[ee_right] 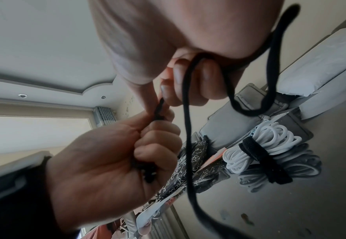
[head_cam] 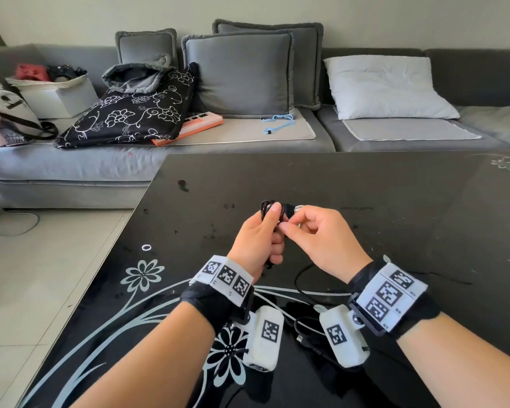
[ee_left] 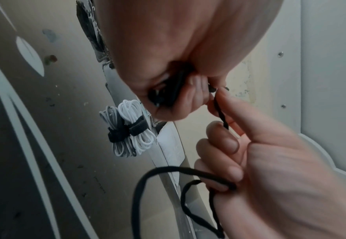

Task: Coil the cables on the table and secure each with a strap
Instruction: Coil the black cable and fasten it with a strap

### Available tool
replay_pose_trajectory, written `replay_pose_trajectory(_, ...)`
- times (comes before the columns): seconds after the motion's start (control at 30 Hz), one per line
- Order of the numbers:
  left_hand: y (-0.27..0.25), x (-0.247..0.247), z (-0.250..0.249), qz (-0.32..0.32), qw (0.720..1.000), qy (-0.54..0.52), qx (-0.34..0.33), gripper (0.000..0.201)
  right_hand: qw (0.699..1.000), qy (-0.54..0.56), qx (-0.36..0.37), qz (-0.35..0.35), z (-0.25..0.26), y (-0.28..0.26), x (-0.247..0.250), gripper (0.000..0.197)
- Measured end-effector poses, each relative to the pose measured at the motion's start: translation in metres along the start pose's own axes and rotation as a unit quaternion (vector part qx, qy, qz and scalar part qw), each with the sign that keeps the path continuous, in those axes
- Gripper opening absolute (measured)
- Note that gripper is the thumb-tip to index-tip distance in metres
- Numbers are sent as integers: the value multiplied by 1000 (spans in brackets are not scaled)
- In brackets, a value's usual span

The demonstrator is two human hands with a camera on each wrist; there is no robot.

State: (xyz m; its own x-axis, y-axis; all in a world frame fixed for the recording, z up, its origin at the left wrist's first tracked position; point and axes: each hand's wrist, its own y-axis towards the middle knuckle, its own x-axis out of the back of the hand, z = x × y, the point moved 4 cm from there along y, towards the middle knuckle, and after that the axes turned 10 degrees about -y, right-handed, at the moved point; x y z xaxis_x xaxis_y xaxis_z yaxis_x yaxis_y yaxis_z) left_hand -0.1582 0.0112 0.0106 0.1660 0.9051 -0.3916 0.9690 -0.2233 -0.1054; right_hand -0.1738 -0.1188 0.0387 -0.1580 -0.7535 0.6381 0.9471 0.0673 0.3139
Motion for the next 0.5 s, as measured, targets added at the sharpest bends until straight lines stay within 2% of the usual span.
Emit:
replay_pose_trajectory(0.17,-3,-5,2,5,1000,-4,-16,34,1000,5,-10,25,-1,-1,-6,24)
replay_pose_trajectory(0.33,-4,-5,2,3,999,26,-36,23,1000,-7,0,25,0,-2,-5,19)
replay_pose_trajectory(0.5,0,-1,3,-48,997,10,-56,31,1000,5,14,16,0,-1,-7,13)
